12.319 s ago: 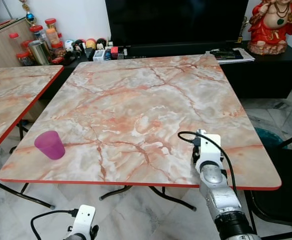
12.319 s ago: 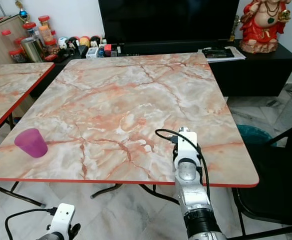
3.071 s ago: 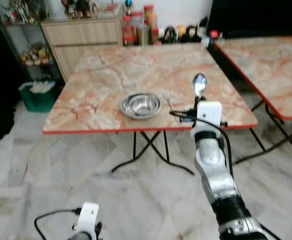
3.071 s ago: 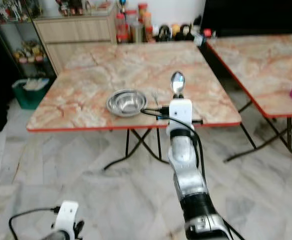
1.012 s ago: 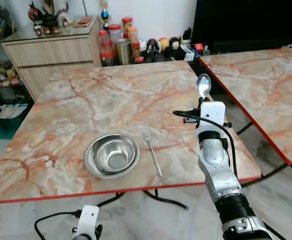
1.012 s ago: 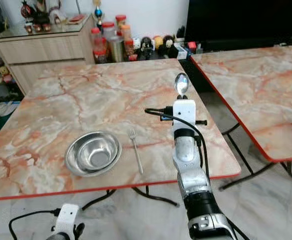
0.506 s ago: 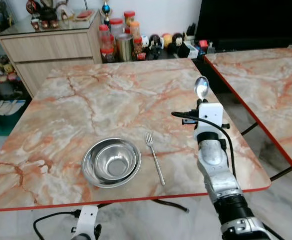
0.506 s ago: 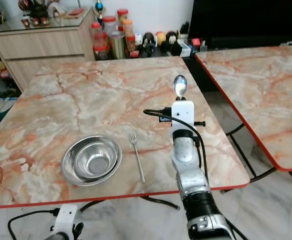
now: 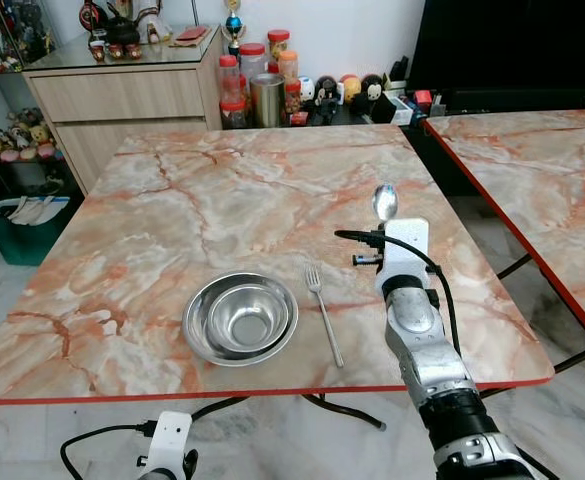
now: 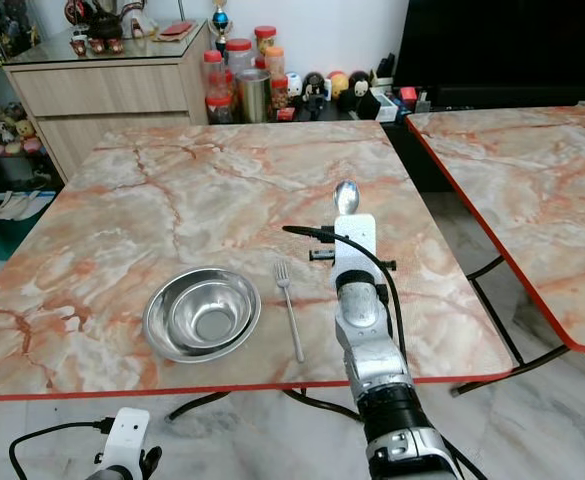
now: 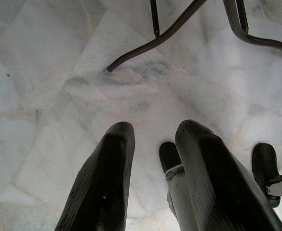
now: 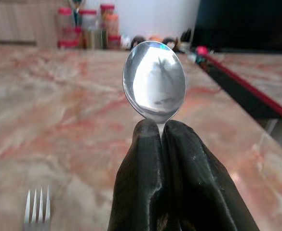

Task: Setting the table

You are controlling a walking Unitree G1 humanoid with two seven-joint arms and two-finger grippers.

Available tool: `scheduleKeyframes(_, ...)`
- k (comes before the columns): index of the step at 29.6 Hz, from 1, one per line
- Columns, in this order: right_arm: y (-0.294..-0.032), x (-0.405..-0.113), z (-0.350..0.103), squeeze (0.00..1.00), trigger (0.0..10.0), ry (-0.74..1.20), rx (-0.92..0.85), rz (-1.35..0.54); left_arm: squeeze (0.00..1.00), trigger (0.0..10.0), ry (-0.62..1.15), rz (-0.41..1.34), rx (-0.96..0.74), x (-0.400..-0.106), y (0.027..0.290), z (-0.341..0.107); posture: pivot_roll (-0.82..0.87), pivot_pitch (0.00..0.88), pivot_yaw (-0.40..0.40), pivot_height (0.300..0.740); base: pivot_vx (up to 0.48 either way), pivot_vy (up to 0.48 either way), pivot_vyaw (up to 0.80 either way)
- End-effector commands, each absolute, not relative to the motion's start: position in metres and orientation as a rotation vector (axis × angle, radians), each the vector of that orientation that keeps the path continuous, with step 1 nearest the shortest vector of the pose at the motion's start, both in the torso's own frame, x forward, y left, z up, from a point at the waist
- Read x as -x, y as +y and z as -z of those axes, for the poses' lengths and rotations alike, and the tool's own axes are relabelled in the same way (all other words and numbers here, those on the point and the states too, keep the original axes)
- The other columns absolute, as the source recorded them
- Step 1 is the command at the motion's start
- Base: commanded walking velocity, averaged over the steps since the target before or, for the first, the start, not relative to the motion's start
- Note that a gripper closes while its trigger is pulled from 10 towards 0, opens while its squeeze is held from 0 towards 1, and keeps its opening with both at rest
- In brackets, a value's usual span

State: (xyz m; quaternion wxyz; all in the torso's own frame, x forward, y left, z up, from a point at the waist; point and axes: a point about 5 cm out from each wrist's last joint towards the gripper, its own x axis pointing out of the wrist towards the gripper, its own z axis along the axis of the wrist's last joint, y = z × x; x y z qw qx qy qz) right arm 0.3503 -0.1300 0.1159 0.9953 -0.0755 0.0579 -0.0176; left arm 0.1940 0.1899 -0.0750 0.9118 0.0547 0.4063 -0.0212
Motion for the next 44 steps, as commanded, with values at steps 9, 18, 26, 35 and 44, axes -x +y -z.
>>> scheduleKeyframes(9,-0.132,-0.352,-0.102,0.00,10.0,0.248,0.162,-0.036,0.00,10.0,0.857,0.052,-0.104,-0.192,0.190,0.077,-0.03,0.000,0.013,0.736,0.000,0.000,0.00)
scheduleKeyframes(18,-0.131,-0.347,-0.092,0.00,10.0,0.289,0.158,-0.040,0.00,10.0,0.863,0.054,-0.106,-0.191,0.190,0.077,-0.03,0.000,0.016,0.736,0.000,0.000,0.00)
scheduleKeyframes(26,-0.124,-0.340,-0.078,0.00,10.0,0.335,0.155,-0.065,0.00,10.0,0.862,0.053,-0.107,-0.192,0.191,0.077,-0.02,0.000,0.015,0.736,0.000,0.000,0.00)
scheduleKeyframes(35,-0.122,-0.337,-0.070,0.00,10.0,0.357,0.152,-0.069,0.00,10.0,0.865,0.053,-0.108,-0.191,0.192,0.077,-0.02,0.000,0.015,0.736,0.000,0.000,0.00)
scheduleKeyframes(44,-0.120,-0.336,-0.066,0.00,10.0,0.367,0.151,-0.076,0.00,10.0,0.868,0.054,-0.112,-0.191,0.192,0.077,-0.02,0.000,0.018,0.736,0.000,0.000,0.00)
